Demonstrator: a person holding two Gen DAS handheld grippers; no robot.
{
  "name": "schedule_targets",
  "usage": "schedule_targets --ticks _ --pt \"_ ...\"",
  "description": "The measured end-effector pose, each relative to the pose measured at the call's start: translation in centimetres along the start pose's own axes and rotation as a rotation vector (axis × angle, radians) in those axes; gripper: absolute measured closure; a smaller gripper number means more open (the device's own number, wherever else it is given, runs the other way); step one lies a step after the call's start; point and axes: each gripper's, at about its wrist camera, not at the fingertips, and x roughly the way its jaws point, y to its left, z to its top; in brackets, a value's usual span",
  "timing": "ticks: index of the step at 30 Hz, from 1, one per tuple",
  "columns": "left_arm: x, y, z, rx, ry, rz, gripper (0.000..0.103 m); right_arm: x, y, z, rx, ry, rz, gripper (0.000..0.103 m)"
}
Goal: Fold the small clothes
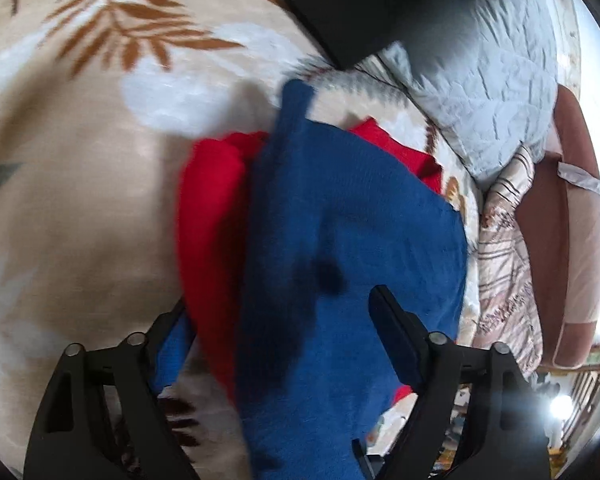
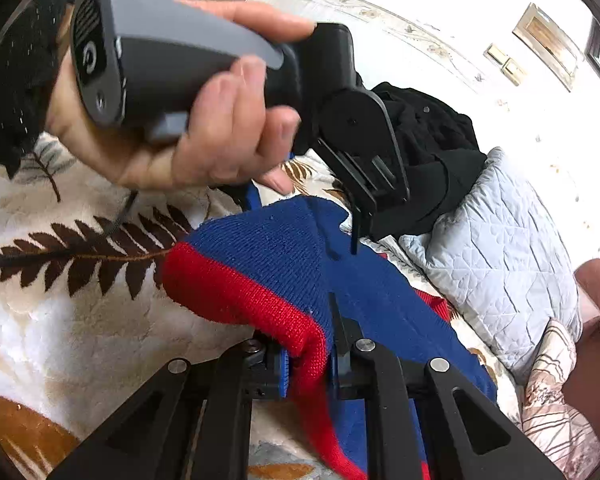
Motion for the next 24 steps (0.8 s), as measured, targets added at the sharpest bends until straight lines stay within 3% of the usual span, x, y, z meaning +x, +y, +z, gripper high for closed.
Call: schedule_targets --ticks 1,3,11,24 --pt "0.2 -0.3 -0.1 0.002 0.005 0.005 0.053 0.0 -0.2 0.0 0.008 -0.001 0.002 0.090" --pt "0.5 -0.7 -0.1 0.000 0.017 0.010 0.077 -0.3 -0.3 -0.2 0.019 -0.005 0.003 0.090" --pt "-1.7 -3.9 -0.8 0.015 -0.049 0.023 0.083 -1.7 -2.5 -1.0 0.115 -0.028 -0.006 0.090" --pt "-2.2 -13.7 -3.0 0.111 -0.091 0.069 0.083 -5.0 -11.2 -4.3 0.437 -0.025 0.059 0.090"
